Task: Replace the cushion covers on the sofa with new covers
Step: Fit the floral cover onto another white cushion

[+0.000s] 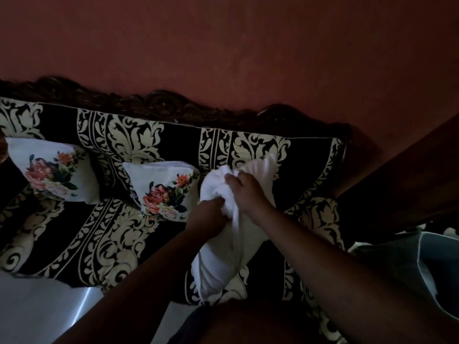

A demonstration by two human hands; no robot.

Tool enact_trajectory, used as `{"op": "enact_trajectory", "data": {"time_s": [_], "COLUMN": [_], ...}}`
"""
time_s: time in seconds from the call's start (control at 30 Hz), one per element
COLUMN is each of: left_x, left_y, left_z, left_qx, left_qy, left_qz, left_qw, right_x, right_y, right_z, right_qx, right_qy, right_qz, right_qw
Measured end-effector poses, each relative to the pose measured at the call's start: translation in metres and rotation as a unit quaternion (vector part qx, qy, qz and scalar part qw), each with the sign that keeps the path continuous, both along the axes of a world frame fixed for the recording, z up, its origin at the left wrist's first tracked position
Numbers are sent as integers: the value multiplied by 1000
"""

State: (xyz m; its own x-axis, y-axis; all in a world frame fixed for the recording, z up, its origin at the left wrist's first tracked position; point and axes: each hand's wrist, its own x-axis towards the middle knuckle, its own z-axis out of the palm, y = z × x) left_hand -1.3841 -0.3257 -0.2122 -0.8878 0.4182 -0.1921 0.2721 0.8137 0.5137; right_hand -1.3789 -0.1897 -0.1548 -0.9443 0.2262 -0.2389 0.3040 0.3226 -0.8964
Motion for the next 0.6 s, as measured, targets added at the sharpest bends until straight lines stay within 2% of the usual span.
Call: {"op": "enact_trajectory", "data": {"time_s": [0.1,0.17,0.27,0.33,0.43,0.5,0.6], "left_x": [-11,-11,-14,-20,-22,-19,-25], "left_y": [3,-1,-10,-12,-10,-6,-1], "left_z": [-1,9,15,16,17,15,16], "left_qx": [37,129,291,330,347,330,235], "left_qy": [-31,-8,23,43,52,76,127], "left_qz": [28,58,112,144,171,206,326], "left_qw": [998,990,950,932,921,918,907], "right_x": [3,-5,2,24,51,55,54], "right_y": [-6,7,20,16,0,-10,-29], "right_z": [2,2,-8,-25,-53,-57,-35], "right_qx": [-9,19,72,105,131,107,65], "right_qy": [11,16,13,-32,-67,-20,59], "right_qz": [28,27,-22,-18,9,-20,-17], "right_qw": [1000,999,997,994,989,994,996]}}
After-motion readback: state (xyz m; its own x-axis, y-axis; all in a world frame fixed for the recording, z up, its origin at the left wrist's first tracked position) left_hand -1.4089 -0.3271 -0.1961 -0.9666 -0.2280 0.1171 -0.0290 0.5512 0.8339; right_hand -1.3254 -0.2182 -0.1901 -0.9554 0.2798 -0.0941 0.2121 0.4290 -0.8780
